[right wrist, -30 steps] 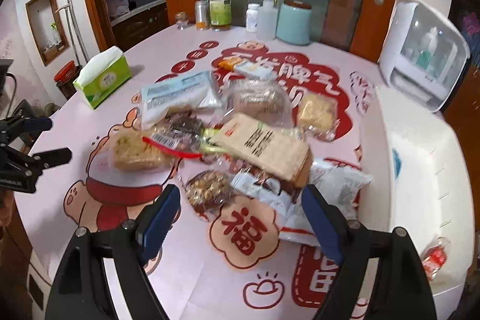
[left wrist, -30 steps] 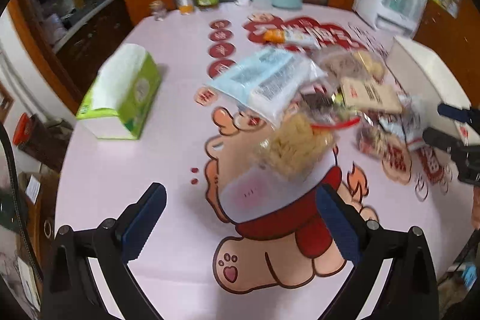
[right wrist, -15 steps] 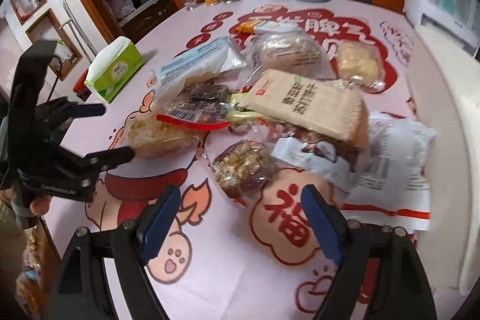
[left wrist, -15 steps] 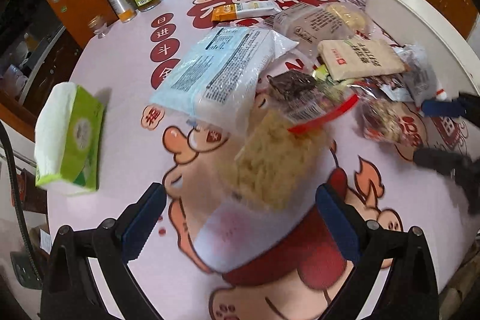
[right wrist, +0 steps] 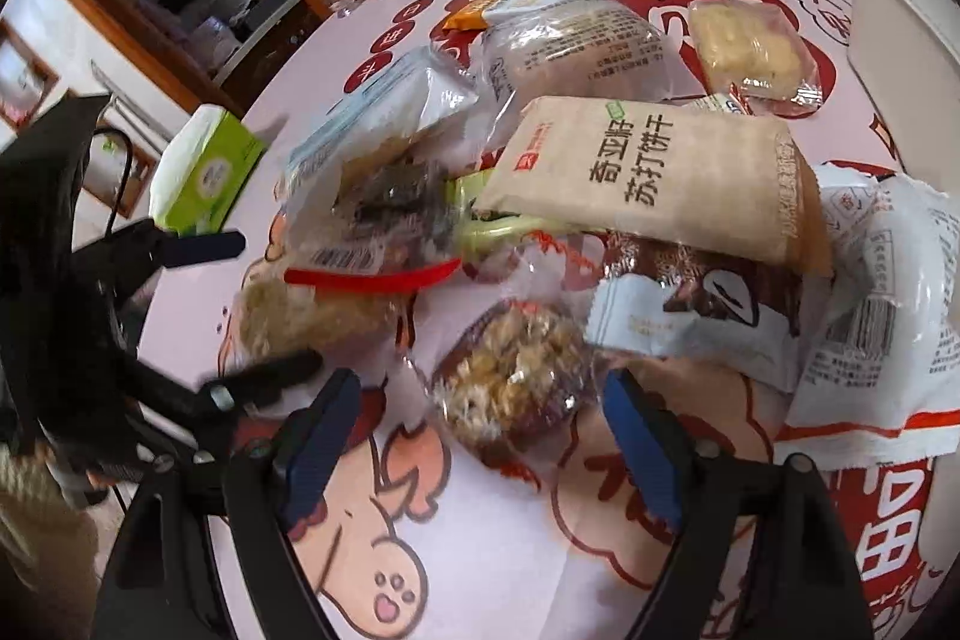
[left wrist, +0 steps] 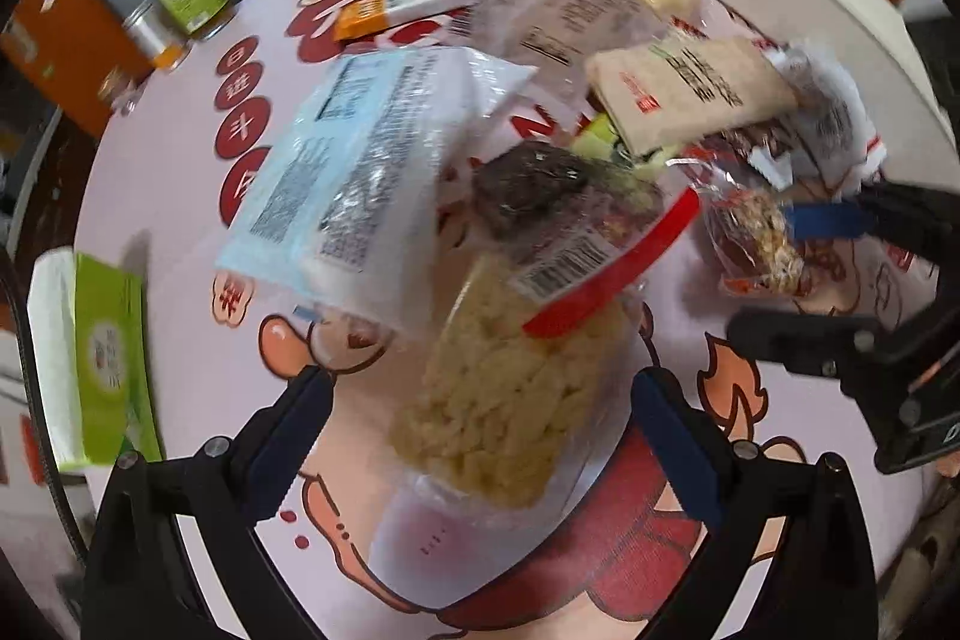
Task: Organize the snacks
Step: 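Grasp the puffed rice bag with left tool while right tool grasps nut bag, then carry both bags into the white box and open both tools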
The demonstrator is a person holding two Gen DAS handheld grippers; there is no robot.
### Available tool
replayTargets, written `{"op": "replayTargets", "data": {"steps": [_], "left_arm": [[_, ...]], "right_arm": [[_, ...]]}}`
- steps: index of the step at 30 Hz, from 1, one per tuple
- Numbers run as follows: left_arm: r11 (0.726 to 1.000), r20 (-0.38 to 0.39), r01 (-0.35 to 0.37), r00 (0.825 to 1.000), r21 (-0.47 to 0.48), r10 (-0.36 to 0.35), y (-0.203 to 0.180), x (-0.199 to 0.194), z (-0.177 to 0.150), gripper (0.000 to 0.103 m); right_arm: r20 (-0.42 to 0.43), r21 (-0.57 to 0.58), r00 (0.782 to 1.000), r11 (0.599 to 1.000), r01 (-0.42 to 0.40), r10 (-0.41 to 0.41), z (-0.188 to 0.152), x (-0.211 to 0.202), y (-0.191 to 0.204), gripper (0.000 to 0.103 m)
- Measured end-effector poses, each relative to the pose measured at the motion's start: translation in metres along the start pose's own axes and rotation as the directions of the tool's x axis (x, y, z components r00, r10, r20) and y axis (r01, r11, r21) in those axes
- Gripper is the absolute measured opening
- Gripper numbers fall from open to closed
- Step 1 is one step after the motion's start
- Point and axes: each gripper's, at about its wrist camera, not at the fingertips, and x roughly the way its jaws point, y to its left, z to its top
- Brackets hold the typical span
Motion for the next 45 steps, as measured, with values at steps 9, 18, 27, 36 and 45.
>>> {"op": "replayTargets", "data": {"steps": [9, 18, 27, 36, 45], "left_arm": [[1.0, -0.035, 0.011, 0.999, -0.007, -0.011, -0.009, 0.014, 0.004, 0.063], [0.994, -0.035, -0.042, 0.999, -0.104, 0.038, -0.02, 0.002, -0.022, 0.058], [0.96, 0.031, -0.026, 0.999, -0.28, 0.036, -0.037, -0.045, -0.068, 0.058], [0.938, 0.128, 0.012, 0.991, -0.347, 0.035, -0.056, -0.096, -0.075, 0.058], [0.951, 0.281, 0.033, 0.958, -0.306, 0.058, -0.099, -0.152, -0.01, 0.058]], "right_arm": [[0.016, -0.039, 0.998, 0.997, 0.064, -0.063, 0.005, 0.007, 0.008, 0.046], [0.008, -0.096, 1.0, 0.995, -0.003, 0.004, -0.013, -0.001, 0.008, 0.045], [0.091, -0.201, 0.996, 0.979, 0.034, -0.016, -0.05, -0.034, 0.026, 0.039], [0.237, -0.228, 0.971, 0.97, 0.09, -0.034, -0.068, -0.095, 0.032, 0.039], [0.477, -0.151, 0.875, 0.973, 0.177, -0.086, -0.063, -0.189, 0.005, 0.04]]}}
